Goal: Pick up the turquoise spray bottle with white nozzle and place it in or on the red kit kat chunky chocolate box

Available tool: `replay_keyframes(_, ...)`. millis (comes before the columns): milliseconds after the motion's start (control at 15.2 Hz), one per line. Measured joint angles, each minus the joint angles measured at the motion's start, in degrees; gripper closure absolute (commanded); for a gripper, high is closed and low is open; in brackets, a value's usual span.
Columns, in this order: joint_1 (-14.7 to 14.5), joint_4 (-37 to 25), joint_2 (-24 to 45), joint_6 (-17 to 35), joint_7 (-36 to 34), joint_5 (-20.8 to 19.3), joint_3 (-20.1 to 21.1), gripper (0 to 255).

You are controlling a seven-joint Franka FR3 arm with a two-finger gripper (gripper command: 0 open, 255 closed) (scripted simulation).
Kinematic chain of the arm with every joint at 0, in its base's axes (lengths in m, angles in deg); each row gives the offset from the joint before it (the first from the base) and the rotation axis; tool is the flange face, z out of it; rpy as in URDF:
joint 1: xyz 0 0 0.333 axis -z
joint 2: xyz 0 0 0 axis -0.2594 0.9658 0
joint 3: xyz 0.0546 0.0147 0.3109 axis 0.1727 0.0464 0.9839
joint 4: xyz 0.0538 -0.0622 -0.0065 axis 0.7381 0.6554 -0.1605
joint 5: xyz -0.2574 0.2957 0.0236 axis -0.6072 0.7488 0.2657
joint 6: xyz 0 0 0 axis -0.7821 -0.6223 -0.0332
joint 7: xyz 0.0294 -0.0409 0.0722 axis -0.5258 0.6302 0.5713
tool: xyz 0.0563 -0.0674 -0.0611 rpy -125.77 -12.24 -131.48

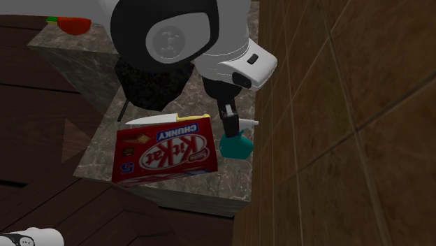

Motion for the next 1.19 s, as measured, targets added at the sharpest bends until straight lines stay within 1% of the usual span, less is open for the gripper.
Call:
replay_keyframes(396, 0.3, 2.0, 1.9, 3.9, -0.1, -0.1, -0.2, 0)
replay_keyframes(792, 0.3, 2.2, 2.1, 4.3, -0.2, -0.1, -0.2, 0)
replay_keyframes(858, 0.3, 2.2, 2.1, 4.3, -0.2, -0.1, -0.2, 255)
replay_keyframes(1188, 0.3, 2.2, 2.0, 4.3, -0.2, -0.1, -0.2, 255)
